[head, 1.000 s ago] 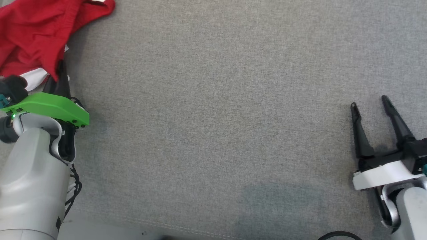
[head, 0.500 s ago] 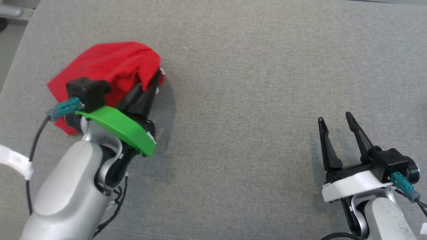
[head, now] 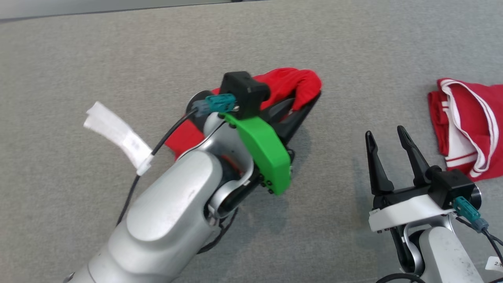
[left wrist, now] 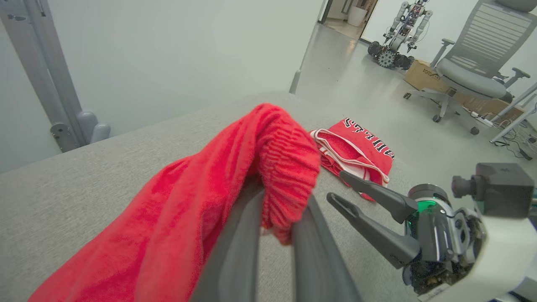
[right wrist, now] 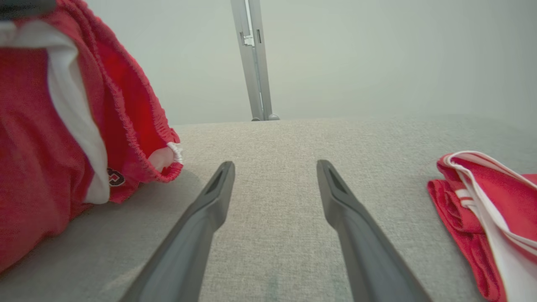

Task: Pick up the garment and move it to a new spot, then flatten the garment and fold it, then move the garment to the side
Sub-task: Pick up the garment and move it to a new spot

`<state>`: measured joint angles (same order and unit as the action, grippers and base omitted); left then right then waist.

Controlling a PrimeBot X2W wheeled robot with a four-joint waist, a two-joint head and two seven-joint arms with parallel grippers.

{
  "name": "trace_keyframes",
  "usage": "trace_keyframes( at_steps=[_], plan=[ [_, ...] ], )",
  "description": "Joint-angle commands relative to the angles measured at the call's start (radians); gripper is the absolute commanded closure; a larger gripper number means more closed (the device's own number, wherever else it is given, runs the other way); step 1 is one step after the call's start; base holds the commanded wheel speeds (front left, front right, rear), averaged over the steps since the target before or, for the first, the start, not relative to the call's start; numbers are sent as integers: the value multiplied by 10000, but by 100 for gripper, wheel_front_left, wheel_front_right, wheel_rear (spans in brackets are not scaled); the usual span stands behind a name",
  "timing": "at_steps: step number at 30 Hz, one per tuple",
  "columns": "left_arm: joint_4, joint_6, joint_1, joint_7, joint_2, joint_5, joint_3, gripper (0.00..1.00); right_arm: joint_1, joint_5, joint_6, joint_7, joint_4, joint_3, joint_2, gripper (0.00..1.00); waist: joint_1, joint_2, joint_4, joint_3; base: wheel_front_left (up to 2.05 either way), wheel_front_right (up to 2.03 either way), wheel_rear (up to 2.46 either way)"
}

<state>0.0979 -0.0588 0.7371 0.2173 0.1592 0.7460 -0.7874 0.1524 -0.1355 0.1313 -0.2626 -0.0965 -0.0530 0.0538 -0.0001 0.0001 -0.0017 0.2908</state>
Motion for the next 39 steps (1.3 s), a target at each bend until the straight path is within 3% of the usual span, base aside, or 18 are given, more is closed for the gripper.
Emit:
trace_keyframes(
  at_steps=[1, 4, 8, 11, 16, 20, 25, 33, 39],
  plan=[
    [-59, -77, 294, 87, -244, 53, -78, 100, 32, -102, -12, -28, -42, 38, 5, 0, 1, -1, -1168, 144, 0, 0, 0],
    [-193, -113, 635, 382, -626, 616, -77, 100, -59, -169, -12, -28, -69, 58, -25, 0, 1, -1, -1648, 176, 0, 0, 0],
    [-589, 256, 923, 636, -1017, 1988, 206, 100, -171, -505, -12, -28, -90, 81, -26, 0, 1, -1, -2145, 163, 0, 0, 0],
    [-791, 861, 1166, 358, -1056, 2663, 372, 100, -156, -724, -12, -28, -82, 8, -30, 0, 1, -1, -2411, 181, 0, 0, 0],
    [-543, 2197, 954, -1108, -1057, 4361, 682, 100, -94, -867, -12, -28, -52, -67, -31, 0, 1, -1, -2587, 271, 0, 0, 0],
    [483, 2788, 801, -2166, -1050, 4948, 963, 100, -83, -875, -12, -28, -51, 12, -32, 0, 1, -1, -2479, 356, 0, 0, 0],
    [1313, 2562, -217, -2627, -608, 5323, 1381, 100, -65, -784, -12, -28, -127, 10, -28, 0, 1, -1, -2262, 301, 0, 0, 0],
    [909, 2191, -3135, -2992, 467, 6110, 1878, 100, -333, -394, -12, -28, -213, 109, -24, 0, 1, -1, -1470, 111, 0, 0, 0],
    [1203, 1973, -4637, -3820, 280, 6840, 2574, 100, -402, 71, -12, -28, -325, 122, -14, 0, 1, -1, -841, -113, 0, 0, 0]
  ],
)
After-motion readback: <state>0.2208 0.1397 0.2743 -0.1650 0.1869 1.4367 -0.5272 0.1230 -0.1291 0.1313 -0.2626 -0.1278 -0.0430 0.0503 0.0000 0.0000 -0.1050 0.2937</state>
